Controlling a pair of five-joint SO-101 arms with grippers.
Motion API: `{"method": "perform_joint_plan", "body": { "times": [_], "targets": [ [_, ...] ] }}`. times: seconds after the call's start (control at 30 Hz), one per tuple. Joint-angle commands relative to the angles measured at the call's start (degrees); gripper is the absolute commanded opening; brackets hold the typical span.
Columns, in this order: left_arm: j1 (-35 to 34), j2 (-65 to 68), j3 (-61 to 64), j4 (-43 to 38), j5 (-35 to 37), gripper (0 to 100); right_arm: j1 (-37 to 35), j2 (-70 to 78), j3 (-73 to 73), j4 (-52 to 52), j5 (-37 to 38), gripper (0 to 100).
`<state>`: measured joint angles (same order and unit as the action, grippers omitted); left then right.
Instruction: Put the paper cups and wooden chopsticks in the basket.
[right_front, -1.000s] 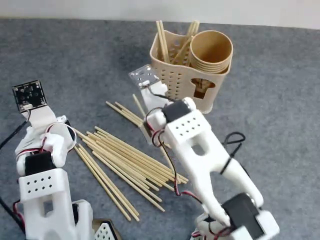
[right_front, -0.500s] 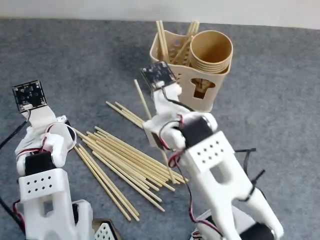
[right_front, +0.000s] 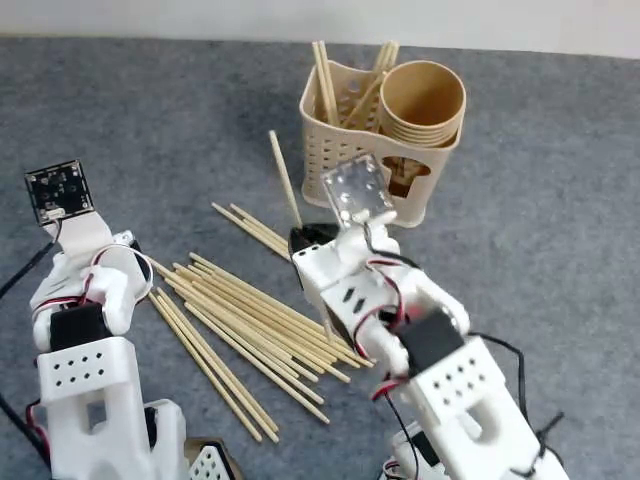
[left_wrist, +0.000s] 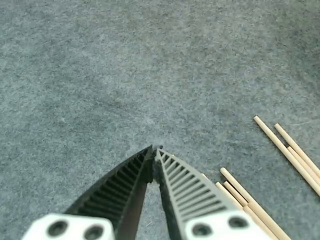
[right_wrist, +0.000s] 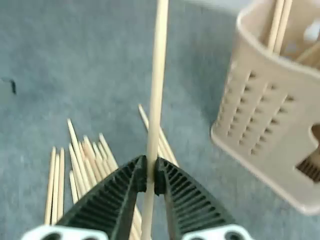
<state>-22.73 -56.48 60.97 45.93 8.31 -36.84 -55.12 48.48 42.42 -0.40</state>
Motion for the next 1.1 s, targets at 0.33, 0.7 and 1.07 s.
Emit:
{"method": "perform_joint_plan", "body": {
  "times": [0.33, 0.7, 1.07],
  "targets": [
    [-0.40, -1.19, 0.40, -1.05, 0.18, 3, 3.47, -12.26, 7.25, -27.12, 0.00, 0.5],
    [-0.40, -1.19, 1.36, -3.34, 0.18, 3, 11.65, 3.82, -4.70, -46.90, 0.00, 0.5],
    [-0.40, -1.19, 1.36, -3.34, 0.18, 3, 16.40, 23.43, -20.79, -52.97, 0.00, 0.5]
  ]
}}
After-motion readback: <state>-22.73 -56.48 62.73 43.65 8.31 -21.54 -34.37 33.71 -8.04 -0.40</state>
